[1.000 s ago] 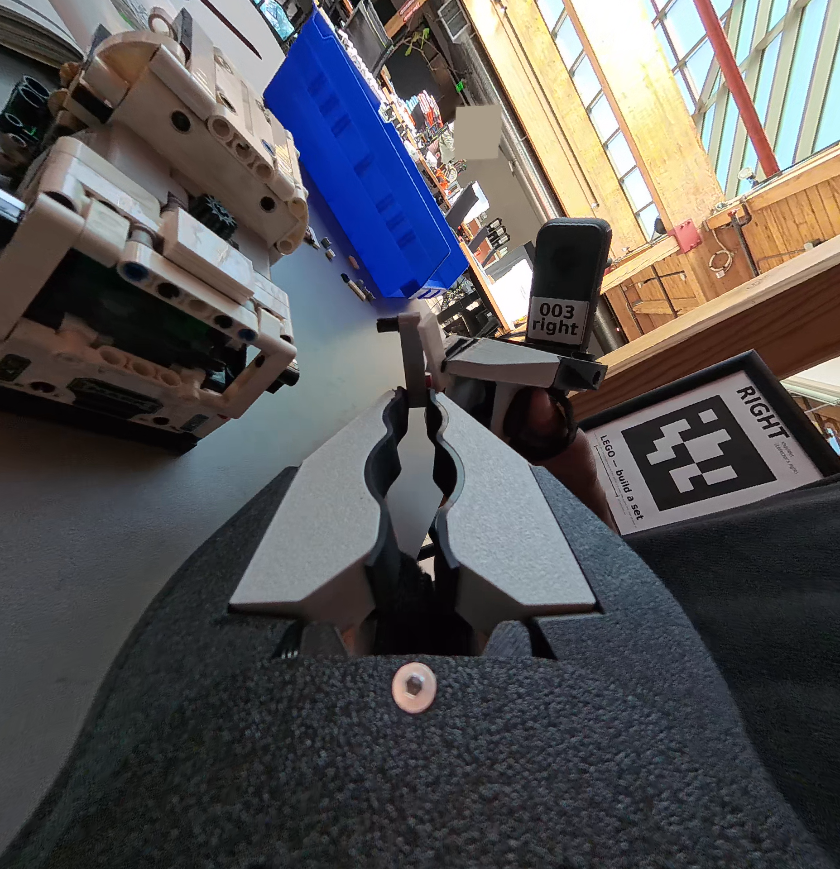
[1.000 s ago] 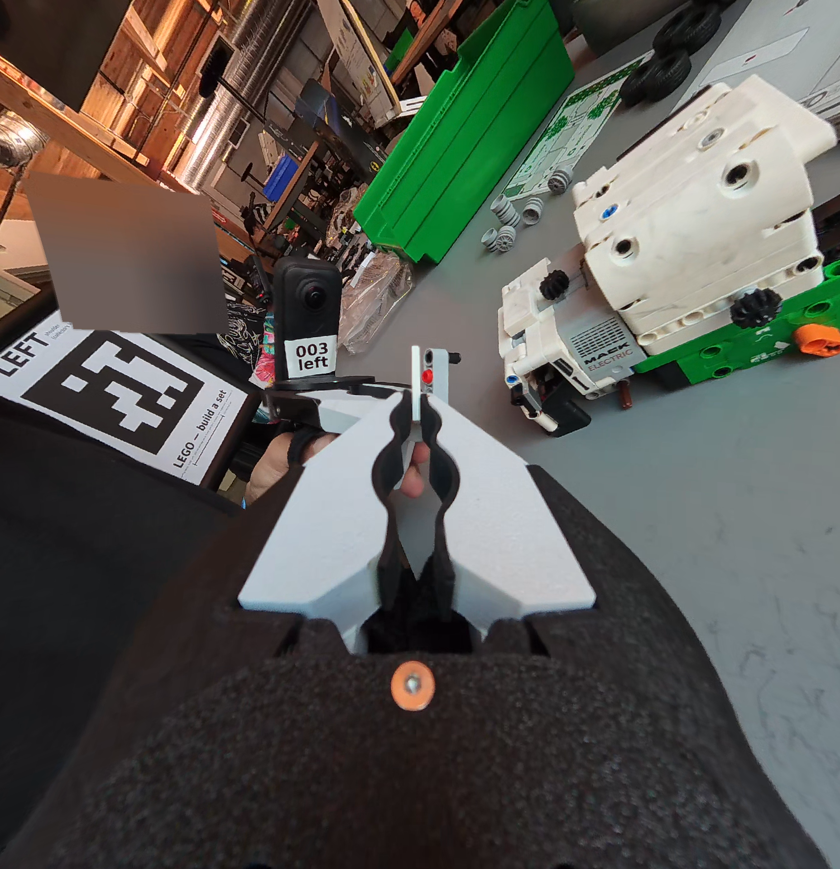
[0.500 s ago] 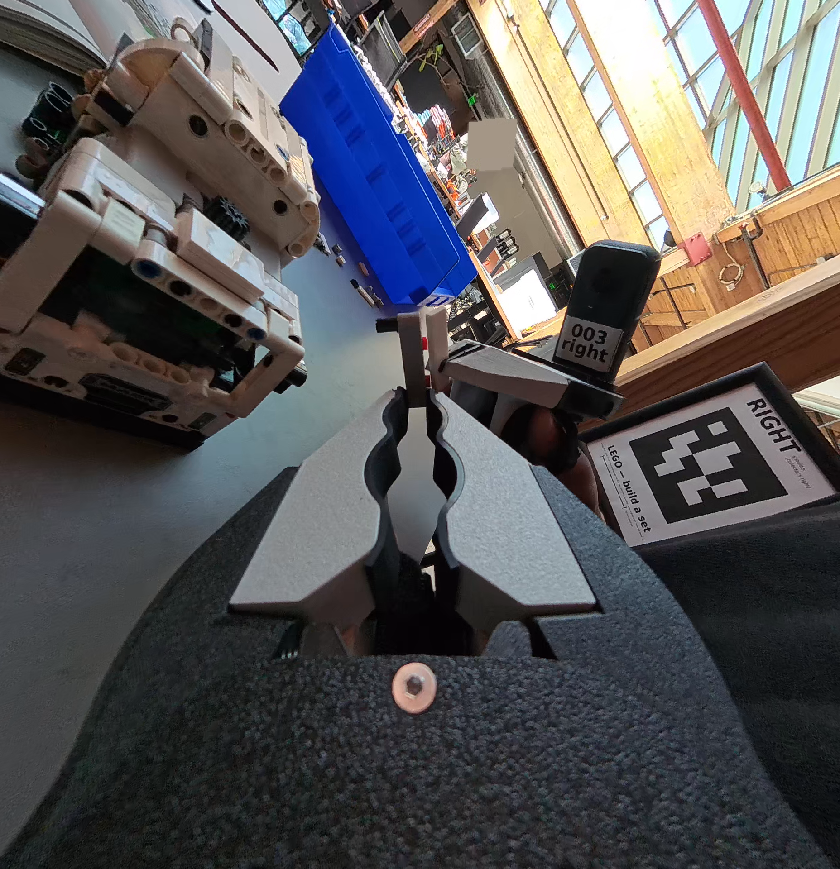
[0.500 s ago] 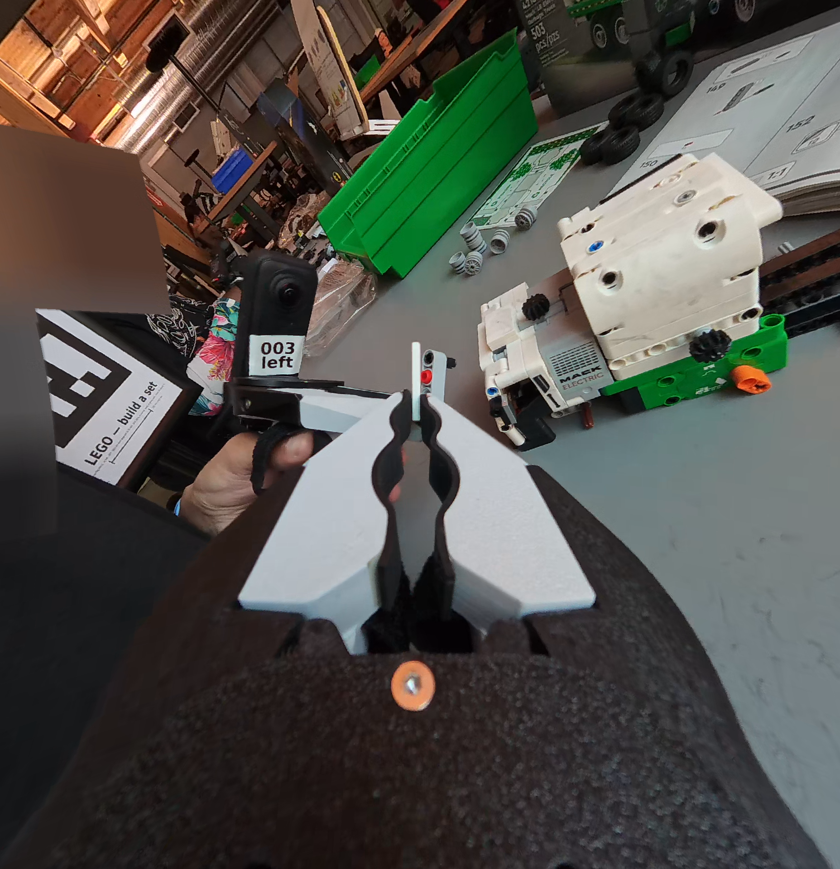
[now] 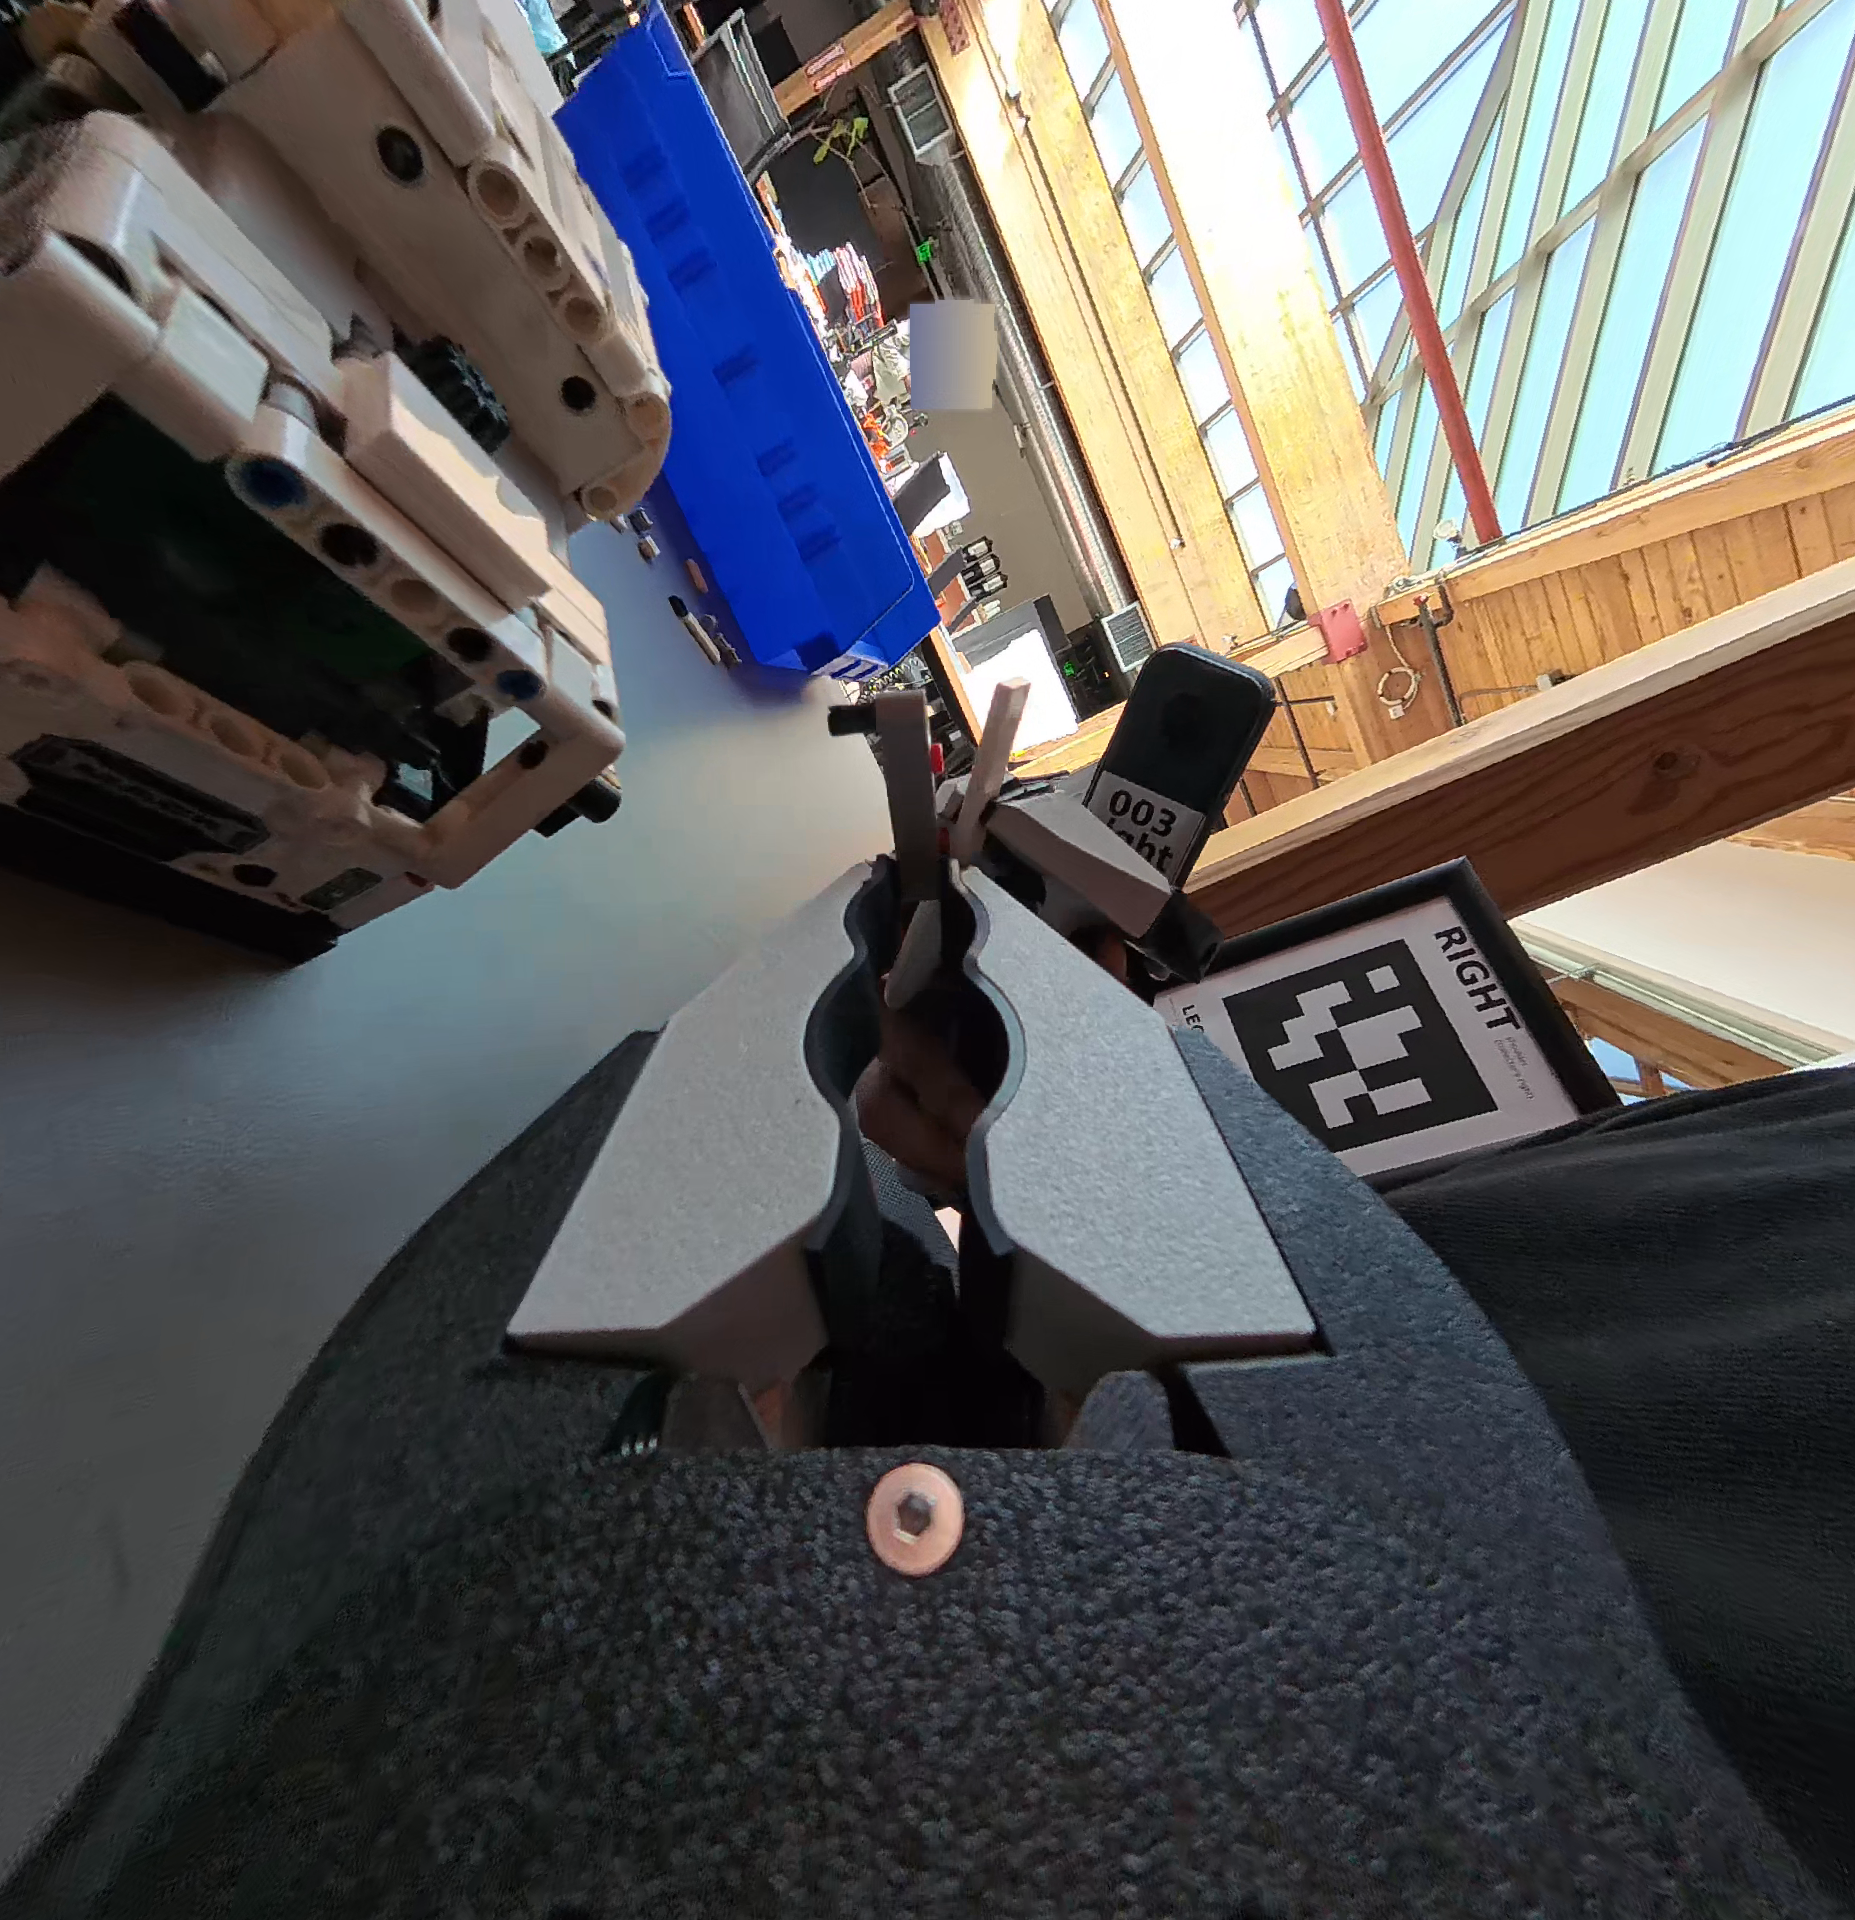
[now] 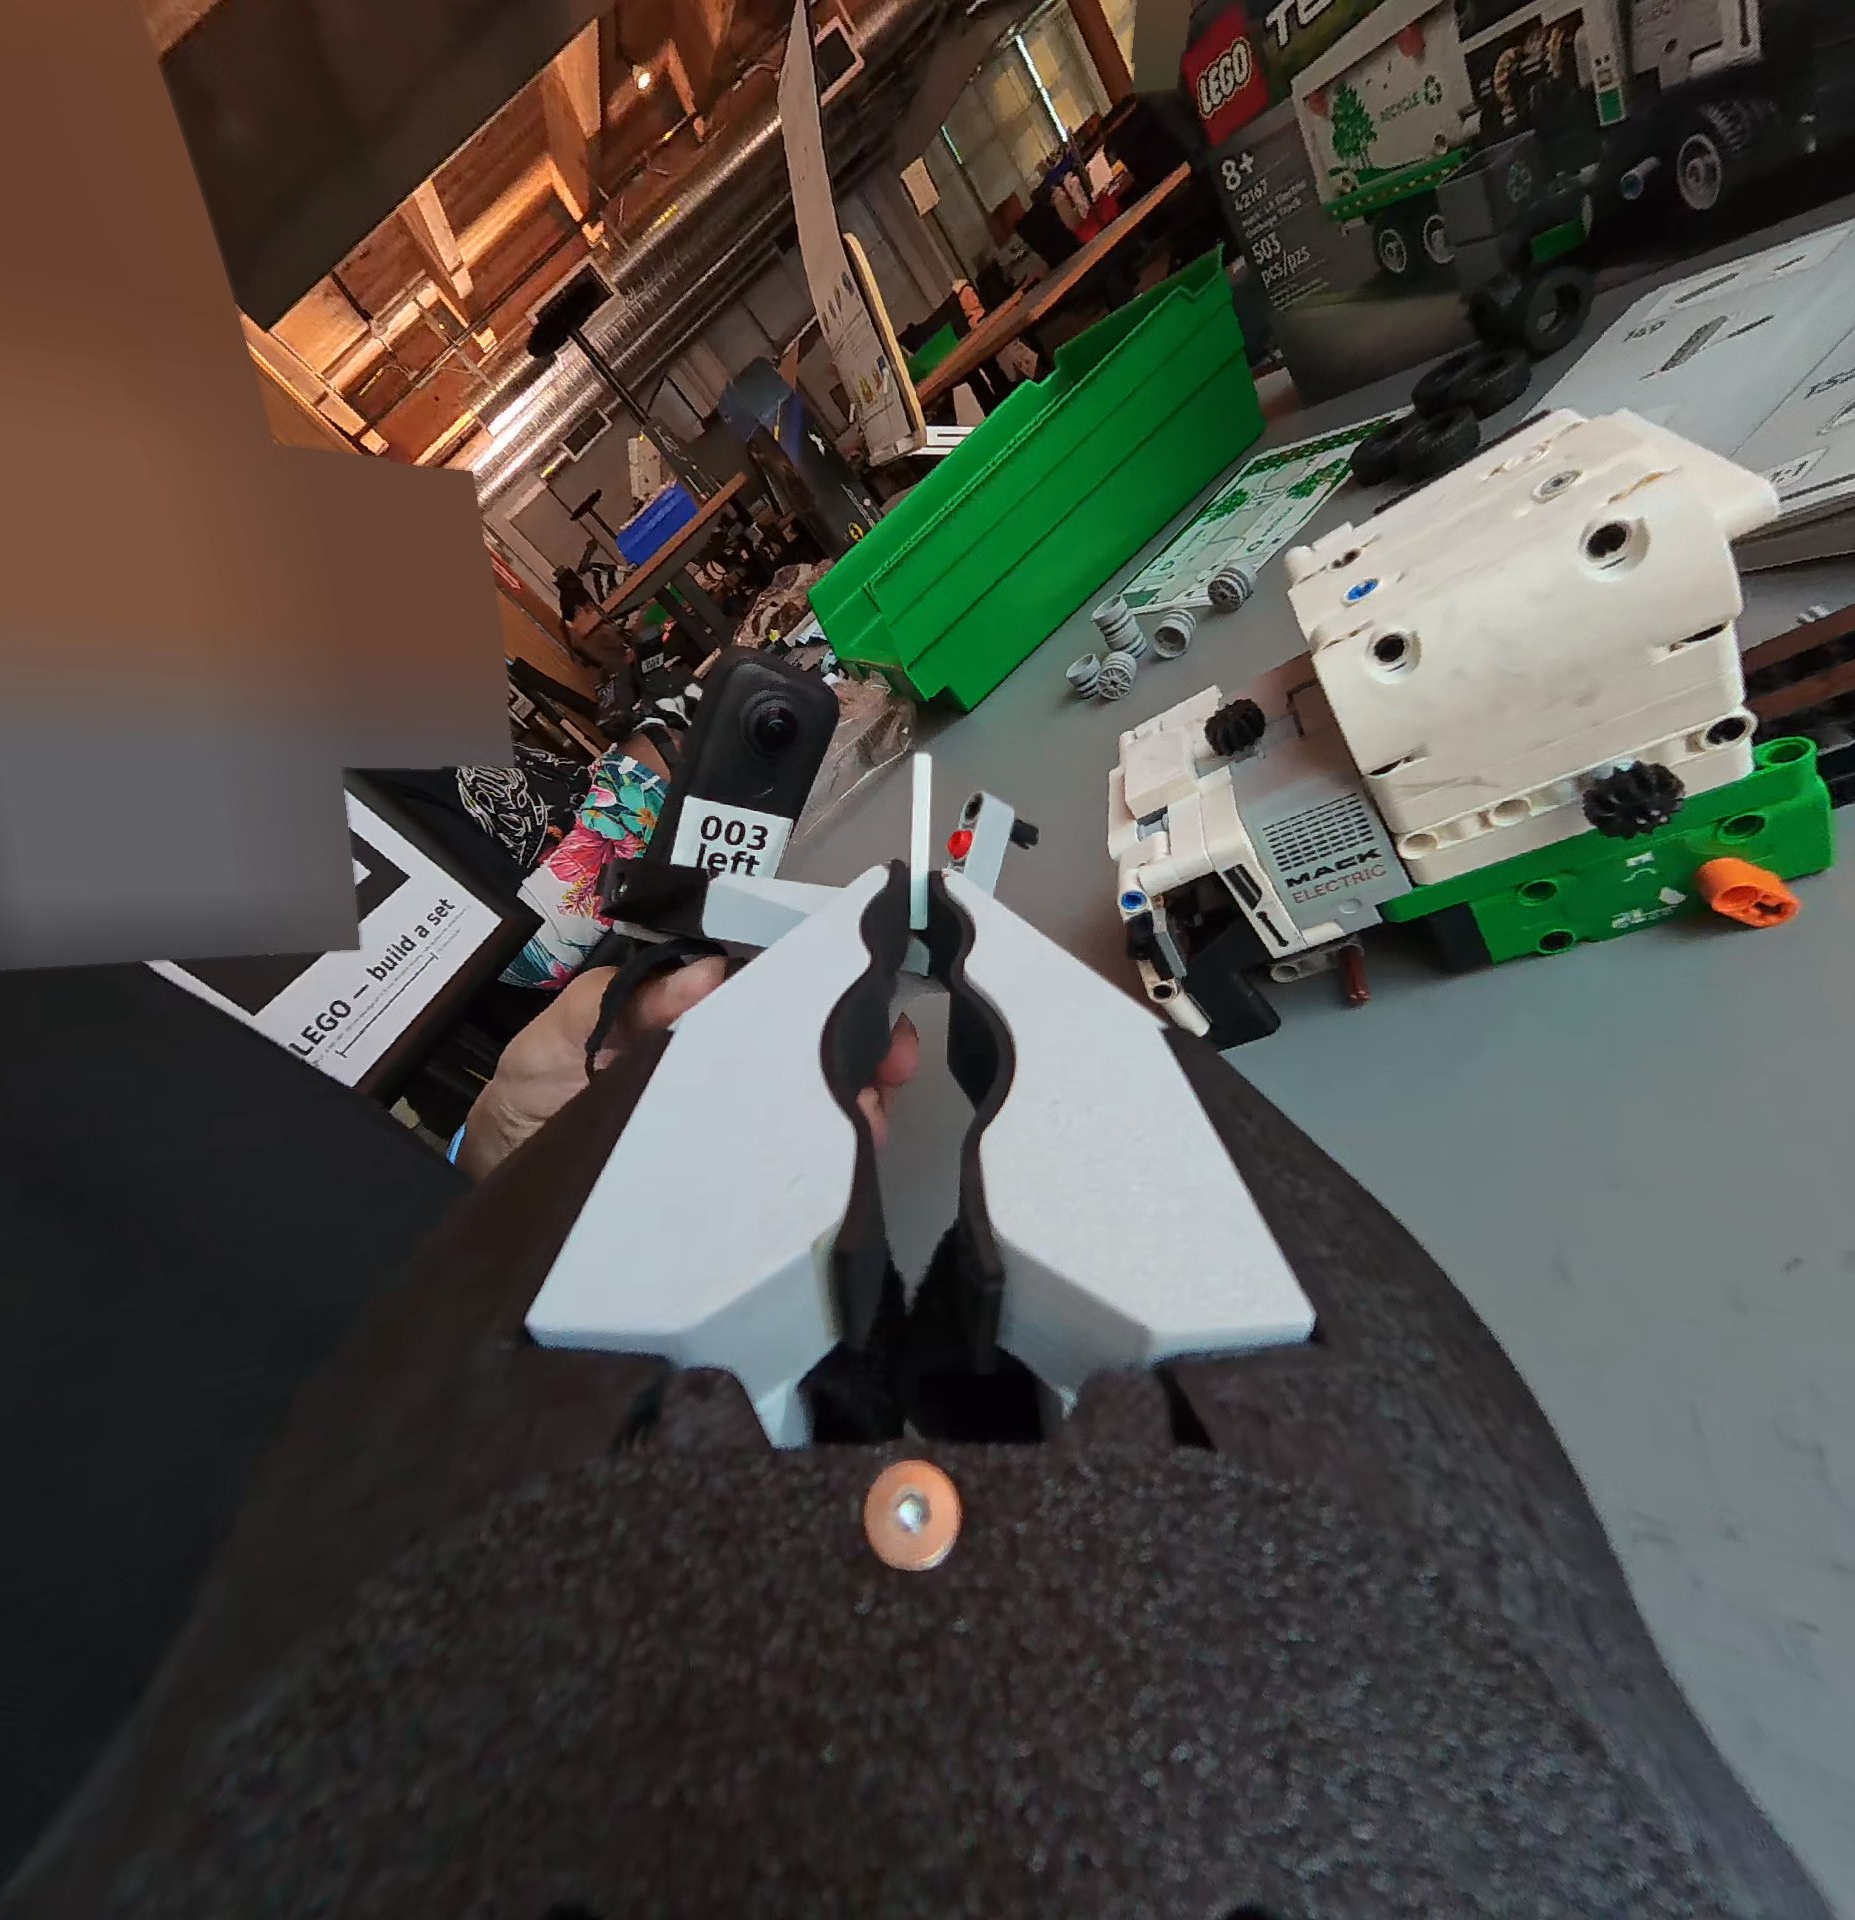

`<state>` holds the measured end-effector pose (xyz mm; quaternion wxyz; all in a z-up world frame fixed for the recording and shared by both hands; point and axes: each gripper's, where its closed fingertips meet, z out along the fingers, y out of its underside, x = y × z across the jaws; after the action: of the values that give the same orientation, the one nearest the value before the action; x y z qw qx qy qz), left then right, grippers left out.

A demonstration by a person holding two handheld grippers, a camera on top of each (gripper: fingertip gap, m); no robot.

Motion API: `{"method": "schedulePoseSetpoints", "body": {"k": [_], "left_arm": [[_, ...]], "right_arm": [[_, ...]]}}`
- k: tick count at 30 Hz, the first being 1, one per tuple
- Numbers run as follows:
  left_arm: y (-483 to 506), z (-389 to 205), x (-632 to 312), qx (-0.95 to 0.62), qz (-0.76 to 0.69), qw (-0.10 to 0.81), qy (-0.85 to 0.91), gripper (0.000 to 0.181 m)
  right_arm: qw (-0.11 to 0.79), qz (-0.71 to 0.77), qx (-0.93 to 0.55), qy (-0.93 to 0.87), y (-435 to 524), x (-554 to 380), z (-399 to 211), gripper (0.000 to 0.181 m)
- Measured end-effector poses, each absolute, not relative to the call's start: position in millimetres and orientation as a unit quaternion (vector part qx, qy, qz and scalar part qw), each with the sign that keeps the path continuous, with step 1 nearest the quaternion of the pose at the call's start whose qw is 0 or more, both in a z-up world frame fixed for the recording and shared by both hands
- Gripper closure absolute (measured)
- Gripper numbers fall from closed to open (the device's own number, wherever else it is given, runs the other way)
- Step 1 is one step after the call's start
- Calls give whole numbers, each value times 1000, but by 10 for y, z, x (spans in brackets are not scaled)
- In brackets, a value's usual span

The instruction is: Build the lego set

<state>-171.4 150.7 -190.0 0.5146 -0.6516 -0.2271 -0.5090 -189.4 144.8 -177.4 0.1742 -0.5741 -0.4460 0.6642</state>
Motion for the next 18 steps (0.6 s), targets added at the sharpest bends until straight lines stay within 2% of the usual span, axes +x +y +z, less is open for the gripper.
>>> {"method": "schedulePoseSetpoints", "body": {"k": [18], "left_arm": [[1485,-1976,-1696,-685,-471,511,-219,176]], "right_arm": [[255,625,-539,-504,1443,-1878,-1841,178]]}}
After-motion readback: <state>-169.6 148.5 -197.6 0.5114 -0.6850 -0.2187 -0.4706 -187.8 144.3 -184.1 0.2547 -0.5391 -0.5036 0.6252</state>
